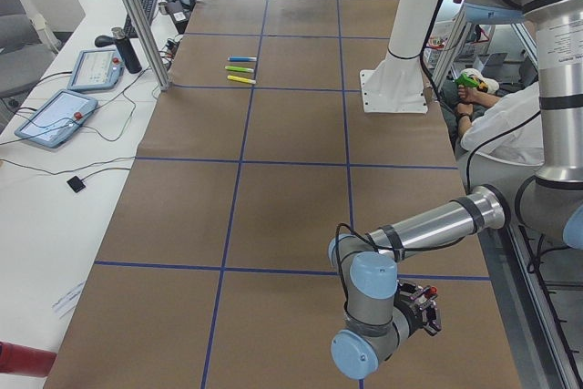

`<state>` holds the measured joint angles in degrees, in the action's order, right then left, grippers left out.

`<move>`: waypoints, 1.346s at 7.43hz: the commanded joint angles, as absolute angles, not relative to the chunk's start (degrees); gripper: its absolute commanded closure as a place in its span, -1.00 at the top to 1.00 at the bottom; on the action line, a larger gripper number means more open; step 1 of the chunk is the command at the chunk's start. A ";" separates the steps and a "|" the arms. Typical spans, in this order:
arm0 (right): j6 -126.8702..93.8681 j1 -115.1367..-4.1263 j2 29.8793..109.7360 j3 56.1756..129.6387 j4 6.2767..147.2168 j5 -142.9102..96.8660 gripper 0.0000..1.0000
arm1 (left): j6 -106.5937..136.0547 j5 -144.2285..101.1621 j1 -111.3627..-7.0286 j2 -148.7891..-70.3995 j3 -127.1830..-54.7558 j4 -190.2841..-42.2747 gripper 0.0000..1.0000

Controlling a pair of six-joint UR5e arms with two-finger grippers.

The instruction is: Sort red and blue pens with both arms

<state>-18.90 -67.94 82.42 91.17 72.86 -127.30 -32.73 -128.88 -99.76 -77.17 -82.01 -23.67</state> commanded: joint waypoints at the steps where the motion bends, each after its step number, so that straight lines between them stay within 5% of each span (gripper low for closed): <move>1: -18.90 -67.94 82.27 91.32 72.86 -127.27 0.98 | -32.61 -130.77 -99.76 -77.17 -80.51 -25.75 0.99; 10: -51.76 -53.98 67.43 89.66 73.65 -126.21 0.95 | -23.12 -141.66 -99.49 -95.18 -81.39 -63.67 1.00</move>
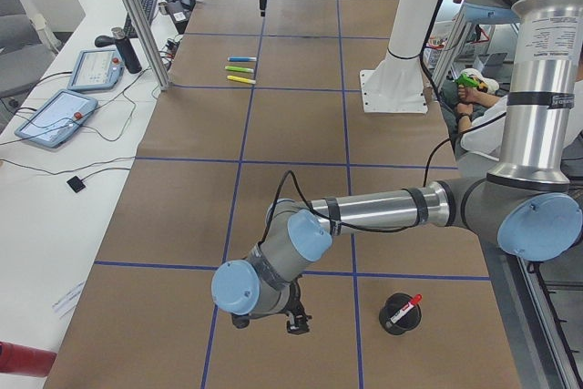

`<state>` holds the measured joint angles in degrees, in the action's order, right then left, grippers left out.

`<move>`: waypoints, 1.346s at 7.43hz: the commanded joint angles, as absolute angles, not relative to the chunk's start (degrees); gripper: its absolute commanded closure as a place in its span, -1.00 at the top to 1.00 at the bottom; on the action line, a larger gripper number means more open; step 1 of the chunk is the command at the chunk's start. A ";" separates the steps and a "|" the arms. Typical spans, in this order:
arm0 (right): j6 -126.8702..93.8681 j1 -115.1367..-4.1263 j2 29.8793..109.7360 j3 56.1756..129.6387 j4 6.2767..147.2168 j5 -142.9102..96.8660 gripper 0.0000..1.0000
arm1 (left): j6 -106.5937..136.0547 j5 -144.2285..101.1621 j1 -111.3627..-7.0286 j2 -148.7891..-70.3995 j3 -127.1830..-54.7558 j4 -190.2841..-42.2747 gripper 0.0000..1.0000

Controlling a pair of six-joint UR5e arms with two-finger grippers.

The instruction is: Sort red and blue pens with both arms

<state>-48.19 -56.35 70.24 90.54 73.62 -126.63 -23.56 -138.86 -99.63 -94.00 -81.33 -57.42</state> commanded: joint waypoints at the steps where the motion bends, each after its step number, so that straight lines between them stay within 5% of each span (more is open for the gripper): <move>1: -51.85 -52.31 66.46 89.30 73.65 -123.77 0.95 | -23.20 -141.68 -99.41 -96.23 -81.30 -65.72 1.00; 10: -58.10 -46.67 58.02 82.63 73.56 -120.15 0.78 | -20.92 -143.44 -99.23 -97.21 -84.29 -68.55 1.00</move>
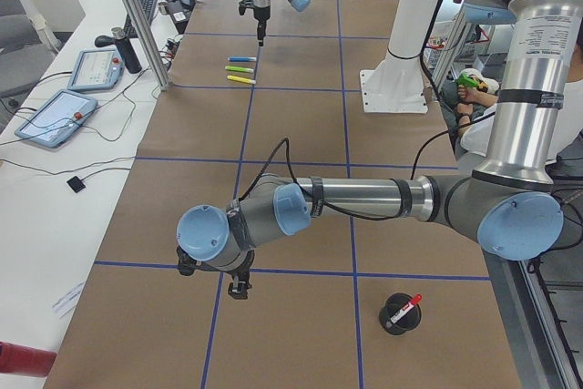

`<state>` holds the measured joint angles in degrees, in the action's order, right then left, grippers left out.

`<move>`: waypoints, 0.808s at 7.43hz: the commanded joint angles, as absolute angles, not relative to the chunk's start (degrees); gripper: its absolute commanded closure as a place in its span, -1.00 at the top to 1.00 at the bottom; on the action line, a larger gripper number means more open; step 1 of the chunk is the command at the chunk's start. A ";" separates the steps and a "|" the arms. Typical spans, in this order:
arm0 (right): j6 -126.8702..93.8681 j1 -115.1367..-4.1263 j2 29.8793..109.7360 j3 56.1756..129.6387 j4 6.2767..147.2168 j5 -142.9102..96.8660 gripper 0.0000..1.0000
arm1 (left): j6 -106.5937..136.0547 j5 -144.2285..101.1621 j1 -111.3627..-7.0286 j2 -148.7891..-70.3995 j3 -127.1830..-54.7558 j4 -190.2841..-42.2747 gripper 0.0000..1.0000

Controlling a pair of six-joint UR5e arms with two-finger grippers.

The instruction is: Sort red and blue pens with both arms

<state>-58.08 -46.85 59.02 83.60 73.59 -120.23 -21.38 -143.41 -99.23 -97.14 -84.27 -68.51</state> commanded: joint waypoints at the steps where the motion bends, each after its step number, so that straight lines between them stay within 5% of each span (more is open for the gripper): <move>1: -58.62 -46.23 54.01 78.35 73.56 -119.45 0.78 | -20.83 -143.70 -99.23 -97.21 -84.64 -68.47 1.00; 6: -59.06 -44.47 46.59 67.61 72.25 -116.19 0.54 | -20.83 -143.70 -99.23 -97.21 -84.64 -68.47 1.00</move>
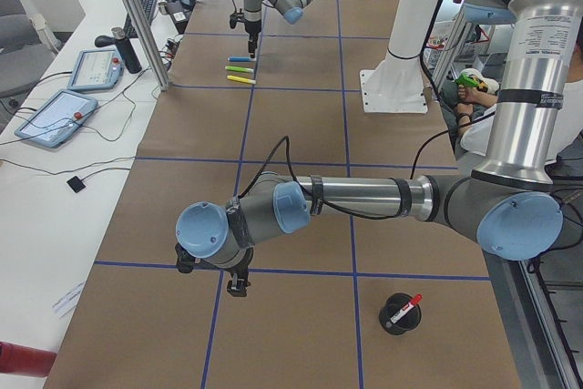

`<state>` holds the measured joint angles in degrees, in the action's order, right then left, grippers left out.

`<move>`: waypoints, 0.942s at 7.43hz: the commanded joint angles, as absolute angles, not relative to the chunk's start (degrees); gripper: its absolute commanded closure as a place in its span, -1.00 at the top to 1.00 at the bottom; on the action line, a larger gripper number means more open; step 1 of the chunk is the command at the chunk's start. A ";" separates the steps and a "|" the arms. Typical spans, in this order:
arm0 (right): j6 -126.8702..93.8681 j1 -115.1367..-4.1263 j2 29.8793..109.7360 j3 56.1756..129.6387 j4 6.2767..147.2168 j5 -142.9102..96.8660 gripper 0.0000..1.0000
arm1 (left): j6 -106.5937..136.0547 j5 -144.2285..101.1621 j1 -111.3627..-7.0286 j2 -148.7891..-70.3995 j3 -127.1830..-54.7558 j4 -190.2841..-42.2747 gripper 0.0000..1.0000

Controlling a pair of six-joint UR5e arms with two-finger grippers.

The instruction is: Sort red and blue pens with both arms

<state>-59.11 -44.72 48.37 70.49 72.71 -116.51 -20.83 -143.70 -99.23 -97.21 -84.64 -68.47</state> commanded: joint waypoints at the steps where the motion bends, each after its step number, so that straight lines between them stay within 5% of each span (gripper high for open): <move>1: -59.15 -44.47 46.67 66.72 70.77 -116.19 0.30 | -20.83 -143.79 -99.23 -97.21 -84.64 -68.47 1.00; 3: -59.15 -44.47 46.67 66.36 70.75 -116.19 -0.32 | -20.83 -143.70 -99.23 -97.21 -84.64 -68.47 1.00; 4: -59.06 -44.04 46.76 66.27 70.66 -116.10 -0.79 | -20.83 -143.79 -99.23 -97.21 -84.64 -68.47 1.00; 7: -59.15 -44.38 46.76 66.53 70.58 -116.28 -1.00 | -20.83 -143.79 -99.23 -97.21 -84.64 -68.47 1.00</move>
